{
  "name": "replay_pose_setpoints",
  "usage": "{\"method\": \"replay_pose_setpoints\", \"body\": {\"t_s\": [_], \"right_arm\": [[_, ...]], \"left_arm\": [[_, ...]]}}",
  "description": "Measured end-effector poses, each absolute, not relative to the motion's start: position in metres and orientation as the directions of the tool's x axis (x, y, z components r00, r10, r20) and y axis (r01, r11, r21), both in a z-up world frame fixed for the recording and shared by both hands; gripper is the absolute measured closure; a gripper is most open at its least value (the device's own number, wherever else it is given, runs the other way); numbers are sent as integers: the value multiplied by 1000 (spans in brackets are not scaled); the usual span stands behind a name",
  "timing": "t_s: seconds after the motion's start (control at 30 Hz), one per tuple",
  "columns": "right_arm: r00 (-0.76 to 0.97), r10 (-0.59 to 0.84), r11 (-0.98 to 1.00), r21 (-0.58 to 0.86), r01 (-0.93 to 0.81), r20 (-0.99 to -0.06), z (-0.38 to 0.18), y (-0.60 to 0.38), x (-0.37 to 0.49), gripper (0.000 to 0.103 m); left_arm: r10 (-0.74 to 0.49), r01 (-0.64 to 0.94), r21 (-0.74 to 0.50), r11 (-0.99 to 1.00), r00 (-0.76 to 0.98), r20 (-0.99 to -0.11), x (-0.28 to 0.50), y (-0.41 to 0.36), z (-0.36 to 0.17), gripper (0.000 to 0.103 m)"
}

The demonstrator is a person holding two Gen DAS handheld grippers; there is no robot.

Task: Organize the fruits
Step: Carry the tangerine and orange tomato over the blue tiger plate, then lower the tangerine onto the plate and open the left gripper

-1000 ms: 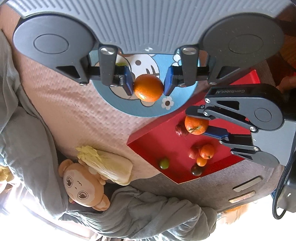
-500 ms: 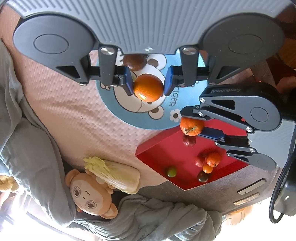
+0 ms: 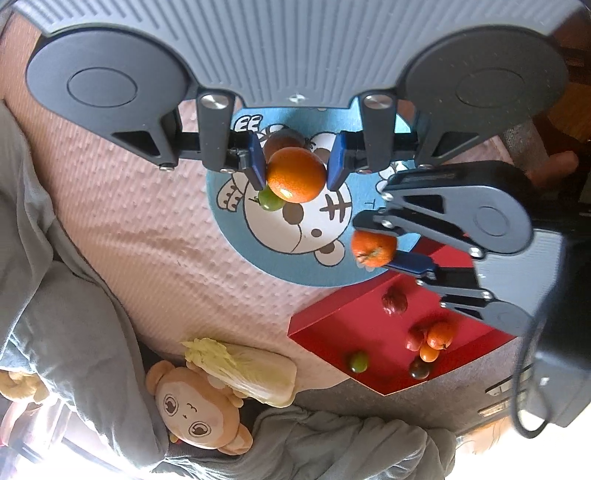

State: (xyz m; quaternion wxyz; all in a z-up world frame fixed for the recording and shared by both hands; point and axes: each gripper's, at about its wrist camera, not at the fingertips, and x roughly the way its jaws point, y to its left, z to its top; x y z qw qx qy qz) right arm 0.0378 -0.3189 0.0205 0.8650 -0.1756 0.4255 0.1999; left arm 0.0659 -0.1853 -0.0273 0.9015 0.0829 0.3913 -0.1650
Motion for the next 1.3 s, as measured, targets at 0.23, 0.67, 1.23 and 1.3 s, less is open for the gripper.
{"method": "replay_pose_setpoints", "body": {"t_s": [0.23, 0.67, 1.23, 1.3], "right_arm": [[529, 201, 850, -122, -512, -824, 15, -318, 35, 62], [482, 220, 829, -98, -551, -848, 3, -312, 35, 62], [463, 222, 822, -90, -562, -858, -4, -304, 40, 62], [463, 220, 823, -91, -561, -859, -5, -305, 41, 62]], "left_arm": [[-235, 384, 36, 923, 633, -738, 79, -198, -33, 63], [-244, 396, 31, 918, 624, -742, 109, -220, -38, 63], [-240, 404, 42, 914, 620, -747, 123, -229, -42, 61], [-240, 403, 39, 914, 617, -750, 123, -228, -42, 62]]}}
